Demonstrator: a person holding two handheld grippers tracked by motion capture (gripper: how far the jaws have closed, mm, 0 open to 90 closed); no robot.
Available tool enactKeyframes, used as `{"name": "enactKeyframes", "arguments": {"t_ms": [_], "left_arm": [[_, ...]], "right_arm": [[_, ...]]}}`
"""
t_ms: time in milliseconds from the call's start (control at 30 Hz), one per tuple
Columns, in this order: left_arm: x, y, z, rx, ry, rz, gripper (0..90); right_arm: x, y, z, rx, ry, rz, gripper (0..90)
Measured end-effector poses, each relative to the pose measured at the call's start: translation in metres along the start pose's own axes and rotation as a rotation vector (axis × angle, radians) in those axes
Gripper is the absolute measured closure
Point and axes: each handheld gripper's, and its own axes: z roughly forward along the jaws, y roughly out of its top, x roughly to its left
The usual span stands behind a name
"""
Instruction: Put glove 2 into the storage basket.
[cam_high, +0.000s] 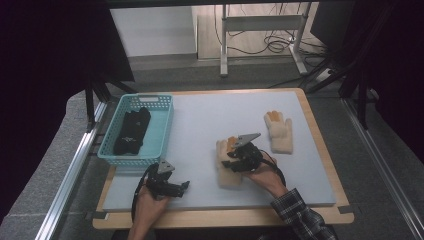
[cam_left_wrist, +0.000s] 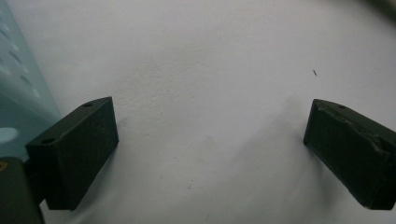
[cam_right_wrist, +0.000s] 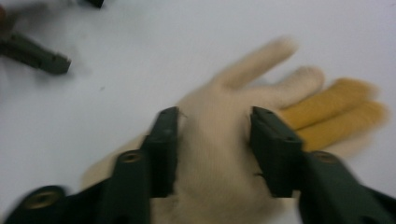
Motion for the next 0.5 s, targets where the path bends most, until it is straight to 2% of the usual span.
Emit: {"name": "enactKeyframes", "arguments": {"t_ms": [100, 200, 267, 300, 333, 400, 433, 467, 500], "left_arm": [[0.0, 0.0, 0.0, -0.001, 0.001, 0.0, 3.4], [0.0, 0.0, 0.0, -0.001, 0.001, 0.0, 3.5], [0.0, 0.0, 0.0, -0.001, 0.001, 0.0, 3.4], [0.0, 0.0, 0.0, -0.001, 0.001, 0.0, 3.4], [0.0, 0.0, 0.0, -0.001, 0.001, 0.0, 3.5], [0.0, 0.0, 0.0, -0.001, 0.001, 0.0, 3.5], [0.0, 0.0, 0.0, -0.001, 0.001, 0.0, 3.5], [0.0, 0.0, 0.0, -0.002, 0.001, -0.001, 3.5], [0.0, 0.0, 0.0, -0.002, 0.001, 0.0, 3.5]], "right_arm": [[0.002, -0.005, -0.002, -0.006, -0.044, -0.02, 36.5], [-0.013, -0.008, -0.014, -0.049, -0.057, 0.028, 33.2], [-0.025, -0.011, -0.024, -0.059, -0.09, 0.057, 33.1], [-0.025, -0.011, -0.024, -0.059, -0.09, 0.057, 33.1], [-0.038, -0.017, -0.033, -0.061, -0.127, 0.082, 35.1], [-0.052, -0.025, -0.044, -0.059, -0.159, 0.128, 42.3], [-0.052, -0.025, -0.044, -0.059, -0.159, 0.128, 42.3], [-0.061, -0.029, -0.049, -0.058, -0.169, 0.158, 44.9], [-0.08, -0.039, -0.062, -0.066, -0.199, 0.215, 51.4]]}}
